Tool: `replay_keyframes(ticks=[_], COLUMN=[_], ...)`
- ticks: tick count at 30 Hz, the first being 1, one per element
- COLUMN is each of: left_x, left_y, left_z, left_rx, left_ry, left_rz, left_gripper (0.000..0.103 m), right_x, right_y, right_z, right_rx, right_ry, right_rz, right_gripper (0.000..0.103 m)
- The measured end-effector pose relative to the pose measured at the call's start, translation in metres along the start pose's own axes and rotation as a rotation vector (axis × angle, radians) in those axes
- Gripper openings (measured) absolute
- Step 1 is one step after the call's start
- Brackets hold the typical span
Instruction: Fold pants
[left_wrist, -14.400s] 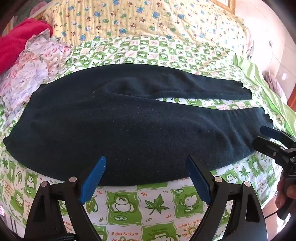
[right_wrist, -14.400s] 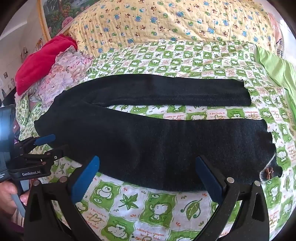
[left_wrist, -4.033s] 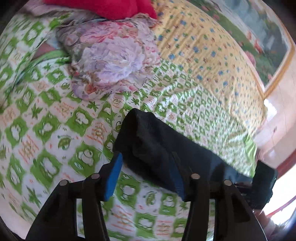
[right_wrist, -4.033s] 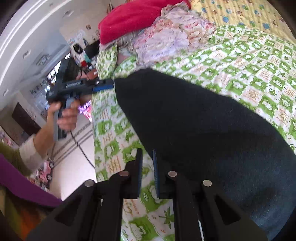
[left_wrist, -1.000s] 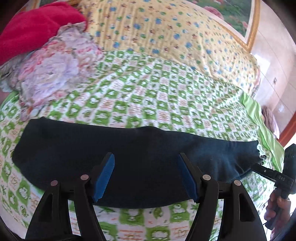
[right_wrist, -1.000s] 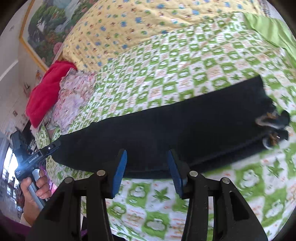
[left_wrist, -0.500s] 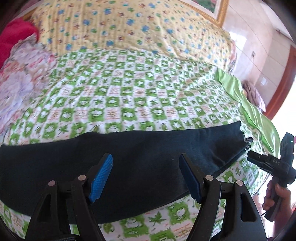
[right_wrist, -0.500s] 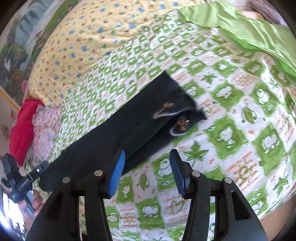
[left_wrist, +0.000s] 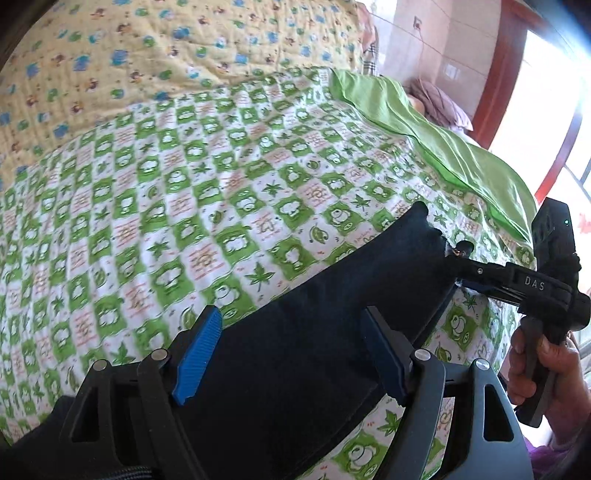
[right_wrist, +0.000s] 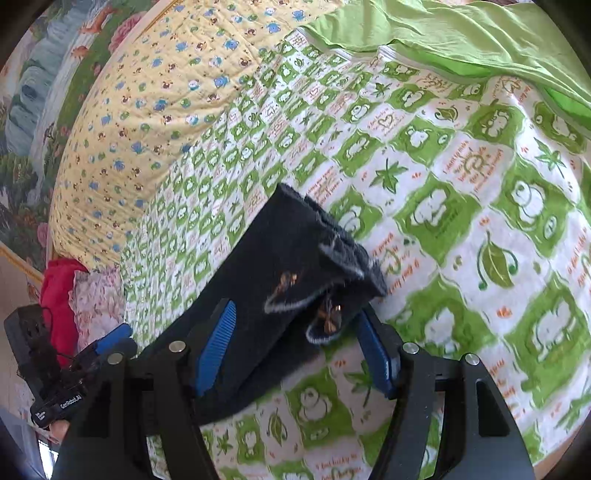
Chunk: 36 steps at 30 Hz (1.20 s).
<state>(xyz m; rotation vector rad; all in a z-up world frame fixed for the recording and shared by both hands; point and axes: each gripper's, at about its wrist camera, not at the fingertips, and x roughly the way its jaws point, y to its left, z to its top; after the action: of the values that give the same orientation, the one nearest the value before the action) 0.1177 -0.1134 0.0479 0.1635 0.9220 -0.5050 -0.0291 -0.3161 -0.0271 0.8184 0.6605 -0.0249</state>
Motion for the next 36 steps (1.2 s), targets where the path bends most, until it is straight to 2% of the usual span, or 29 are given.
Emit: replay_keyframes(ticks=[1,3,4,9,16,18,19,20,21,22,23,26,31,36], left_x=[0.008,0.021,0.029,0.063,0.106,0.121,0.129,0.135,0.139,0.141,0.142,0.139,0.108,0.069], left_y=[-0.004,-0.012,-0.019,-0.053,-0.093,-0.1,-0.103,-0.106,-0.107,-0.109,-0.109,-0.106,-0.105,-0.08], left_z=[0.007,0.018,0.024,0.05,0.066,0.068,0.069,0.07,0.072,0.074,0.076,0.08,0.07,0.065], left_rx=[0.012,0.035,0.059,0.181,0.292,0.307,0.307,0.302,0.296,0.292,0.287,0.257,0.29,0.222], left_ry=[0.011,0.026,0.038,0.109,0.231,0.278,0.258,0.277,0.284,0.274,0.271,0.252,0.142,0.042], left_rz=[-0.013,-0.038,-0.054,-0.131,-0.265,-0.292,-0.322,-0.345,-0.369,-0.389,-0.407,-0.451,-0.438,-0.463], left_gripper=[0.078,0.078,0.078,0.078,0.077,0.073,0.066,0.059,0.057,0.051,0.039,0.015,0.011,0.01], right_x=[0.002,0.006,0.006,-0.007,-0.019,-0.019,-0.018,-0.018,-0.018,-0.018,-0.017,-0.017,-0.028,-0.039], right_y=[-0.001,-0.008,-0.014,-0.042,-0.041,-0.038,-0.037,-0.035,-0.034,-0.033,-0.032,-0.032,-0.02,0.011], right_z=[0.001,0.002,0.001,0.001,-0.005,-0.008,-0.009,-0.01,-0.011,-0.011,-0.012,-0.01,-0.008,-0.011], right_rx=[-0.004,0.005,0.019,0.082,0.037,0.011,-0.001,-0.019,-0.03,-0.04,-0.049,-0.055,-0.079,-0.165], right_ry=[-0.003,0.014,0.023,0.01,-0.006,-0.004,-0.006,-0.005,-0.005,-0.006,-0.007,-0.007,-0.03,-0.052], right_rz=[-0.008,0.006,0.03,0.117,0.123,0.114,0.108,0.101,0.094,0.087,0.082,0.086,0.164,0.254], right_gripper=[0.041,0.016,0.014,0.012,0.012,0.012,0.012,0.012,0.012,0.012,0.012,0.012,0.012,0.012])
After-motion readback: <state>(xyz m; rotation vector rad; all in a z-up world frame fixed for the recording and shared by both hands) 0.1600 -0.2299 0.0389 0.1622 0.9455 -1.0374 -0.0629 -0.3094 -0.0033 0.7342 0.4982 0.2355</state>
